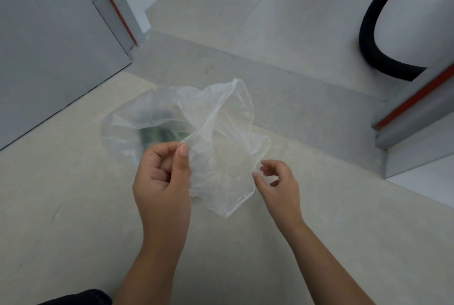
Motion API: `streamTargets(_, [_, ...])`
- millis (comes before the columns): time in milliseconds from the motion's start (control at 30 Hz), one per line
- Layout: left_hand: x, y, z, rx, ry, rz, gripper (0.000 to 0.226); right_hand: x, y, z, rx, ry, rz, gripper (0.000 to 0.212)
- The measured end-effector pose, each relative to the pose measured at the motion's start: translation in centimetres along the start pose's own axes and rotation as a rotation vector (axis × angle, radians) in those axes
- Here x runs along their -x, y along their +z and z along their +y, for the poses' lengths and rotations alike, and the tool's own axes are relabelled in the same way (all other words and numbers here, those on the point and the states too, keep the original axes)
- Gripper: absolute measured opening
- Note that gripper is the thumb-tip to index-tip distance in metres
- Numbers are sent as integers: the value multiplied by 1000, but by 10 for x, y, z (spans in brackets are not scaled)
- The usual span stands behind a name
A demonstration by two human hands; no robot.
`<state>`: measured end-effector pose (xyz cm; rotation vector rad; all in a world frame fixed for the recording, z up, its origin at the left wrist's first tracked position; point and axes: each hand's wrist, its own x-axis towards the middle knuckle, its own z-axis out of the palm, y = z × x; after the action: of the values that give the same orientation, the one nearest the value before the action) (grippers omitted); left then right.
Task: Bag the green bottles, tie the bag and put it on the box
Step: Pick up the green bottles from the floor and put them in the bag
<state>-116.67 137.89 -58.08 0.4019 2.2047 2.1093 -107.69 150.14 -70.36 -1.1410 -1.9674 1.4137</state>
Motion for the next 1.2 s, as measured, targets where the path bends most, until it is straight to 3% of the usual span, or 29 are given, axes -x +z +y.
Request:
streamTargets(133, [-3,-2,0,-15,7,6,15,-19,1,5,126,-86,25,46])
streamTargets(233, [-8,-2,3,21,1,19,12,-33,7,2,148,-112,32,48])
streamTargets(367, [-13,0,7,60,-9,34,8,-51,17,-4,201,-151,26,42])
streamTargets(467, [-16,0,9,69,-10,35,8,-61,23,-5,200,-175,78,24])
streamTargets(533, [-19,0,8,79,-8,30,7,-65,24,-6,164,-172,125,10])
streamTargets(633, [-26,5,7,95,-10,31,9,-66,19,-13,78,-169,136,6])
streamTargets(967, [-58,37,33,170,-102,18,13,-53,-12,-96,-145,25,140,25])
streamTargets(1200, [-81,-15,104,-40,-250,15,13,-11,-6,-207,-266,218,62,22])
